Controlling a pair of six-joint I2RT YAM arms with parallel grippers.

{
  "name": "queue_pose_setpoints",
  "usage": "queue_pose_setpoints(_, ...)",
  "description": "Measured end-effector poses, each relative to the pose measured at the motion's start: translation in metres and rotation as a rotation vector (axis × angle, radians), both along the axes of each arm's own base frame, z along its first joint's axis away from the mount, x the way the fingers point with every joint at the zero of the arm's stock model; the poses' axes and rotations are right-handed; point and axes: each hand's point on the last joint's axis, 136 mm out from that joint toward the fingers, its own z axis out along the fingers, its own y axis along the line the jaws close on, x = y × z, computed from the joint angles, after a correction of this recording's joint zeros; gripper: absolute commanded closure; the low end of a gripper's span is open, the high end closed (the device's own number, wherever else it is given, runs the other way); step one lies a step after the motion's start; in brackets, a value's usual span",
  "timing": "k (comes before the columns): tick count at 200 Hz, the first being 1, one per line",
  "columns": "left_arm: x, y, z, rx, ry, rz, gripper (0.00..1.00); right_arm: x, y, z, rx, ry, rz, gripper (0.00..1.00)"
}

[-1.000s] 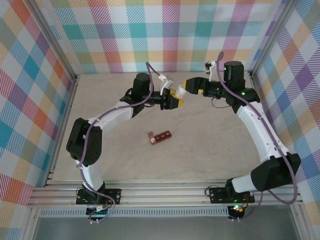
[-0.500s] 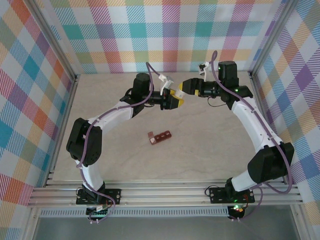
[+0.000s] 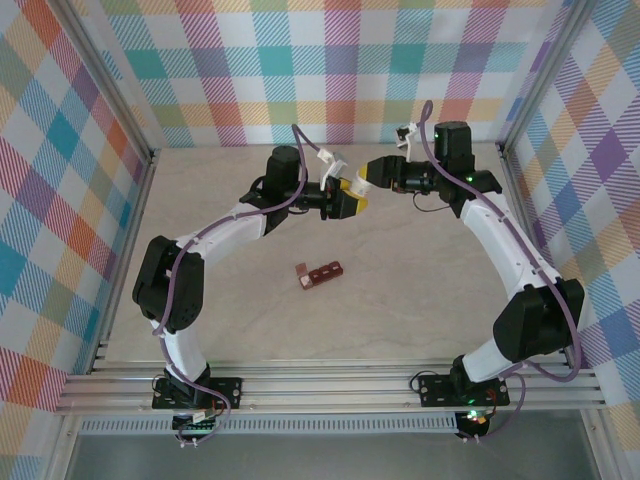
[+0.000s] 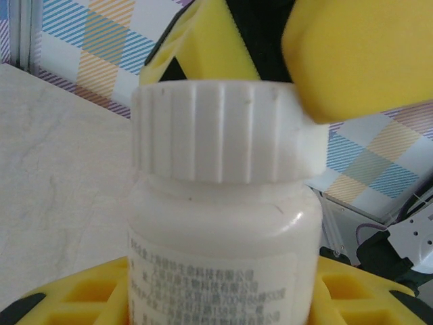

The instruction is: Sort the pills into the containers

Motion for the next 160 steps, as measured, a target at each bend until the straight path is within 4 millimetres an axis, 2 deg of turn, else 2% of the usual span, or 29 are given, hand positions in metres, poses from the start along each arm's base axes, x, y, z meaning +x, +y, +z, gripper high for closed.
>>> queue_pose_setpoints(50, -0.001, 0.000, -0.002, 0.007, 0.014, -0.003, 1.00, -0.003, 0.000, -0.004, -0.016, -0.021, -0.029, 0.61)
queue_pose_setpoints(121, -0.004, 0.001, -0.007, 0.020, 0.037, -0.012, 1.00, -0.004, 0.003, -0.008, -0.145, 0.002, -0.318, 0.58)
queue_pose_setpoints(160, -0.003, 0.002, -0.011, 0.033, 0.056, -0.005, 1.00, -0.001, 0.003, -0.012, -0.156, 0.026, -0.393, 0.57)
